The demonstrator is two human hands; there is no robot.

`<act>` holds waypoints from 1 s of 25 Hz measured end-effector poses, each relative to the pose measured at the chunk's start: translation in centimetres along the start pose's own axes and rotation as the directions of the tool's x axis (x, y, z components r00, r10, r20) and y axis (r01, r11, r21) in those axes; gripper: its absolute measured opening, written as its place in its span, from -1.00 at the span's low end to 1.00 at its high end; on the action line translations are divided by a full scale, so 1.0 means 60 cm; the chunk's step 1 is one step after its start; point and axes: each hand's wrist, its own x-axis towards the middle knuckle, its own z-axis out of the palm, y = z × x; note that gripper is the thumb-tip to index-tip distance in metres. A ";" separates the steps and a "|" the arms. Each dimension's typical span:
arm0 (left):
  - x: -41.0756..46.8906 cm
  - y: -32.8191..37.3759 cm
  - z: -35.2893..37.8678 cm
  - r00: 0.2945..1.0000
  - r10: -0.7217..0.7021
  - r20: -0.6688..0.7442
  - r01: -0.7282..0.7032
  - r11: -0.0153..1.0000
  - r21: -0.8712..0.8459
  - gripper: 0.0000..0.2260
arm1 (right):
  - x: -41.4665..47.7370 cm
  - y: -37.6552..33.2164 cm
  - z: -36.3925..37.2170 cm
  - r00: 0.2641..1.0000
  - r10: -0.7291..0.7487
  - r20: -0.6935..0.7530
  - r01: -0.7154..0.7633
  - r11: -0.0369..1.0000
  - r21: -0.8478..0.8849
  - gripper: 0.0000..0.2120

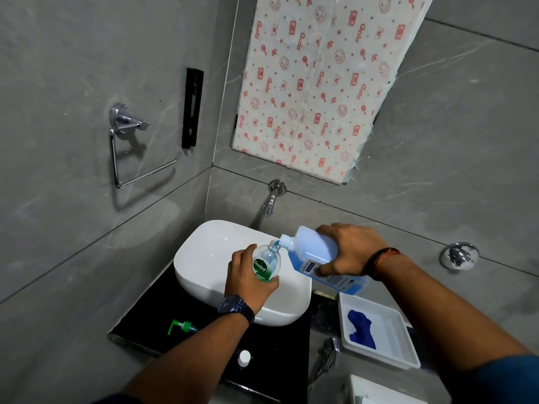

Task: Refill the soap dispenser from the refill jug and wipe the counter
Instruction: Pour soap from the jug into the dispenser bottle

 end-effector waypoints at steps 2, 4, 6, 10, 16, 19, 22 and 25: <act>0.000 0.000 -0.001 1.000 -0.002 -0.004 0.002 1.000 -0.005 -0.25 | -0.001 0.000 -0.001 1.000 0.004 -0.007 -0.004 1.000 -0.001 -0.21; -0.001 0.000 -0.001 1.000 -0.001 -0.008 0.001 1.000 -0.007 -0.25 | -0.001 -0.001 -0.001 1.000 0.003 -0.008 -0.003 1.000 0.000 -0.21; -0.001 0.000 -0.002 1.000 0.001 -0.008 -0.001 1.000 -0.010 -0.25 | -0.001 -0.002 -0.002 1.000 0.000 -0.003 0.000 1.000 0.002 -0.21; -0.002 0.000 -0.002 1.000 0.001 -0.009 -0.001 1.000 -0.014 -0.25 | -0.002 -0.004 -0.003 1.000 0.000 0.004 0.000 1.000 -0.006 -0.20; -0.001 0.000 -0.004 1.000 -0.001 -0.009 0.001 1.000 -0.017 -0.25 | -0.001 -0.007 -0.007 1.000 0.004 0.016 -0.004 1.000 0.002 -0.18; -0.001 0.000 -0.005 1.000 -0.002 0.005 0.002 1.000 -0.010 -0.25 | -0.002 -0.008 -0.007 1.000 0.007 0.022 -0.007 1.000 0.003 -0.18; -0.002 0.000 -0.005 1.000 0.000 0.006 0.000 1.000 -0.002 -0.25 | -0.002 -0.008 -0.007 1.000 0.007 0.026 -0.007 1.000 0.003 -0.18; -0.002 0.001 -0.004 1.000 0.005 -0.002 -0.005 1.000 -0.003 -0.25 | -0.002 -0.005 -0.007 1.000 0.005 0.030 -0.005 1.000 0.004 -0.18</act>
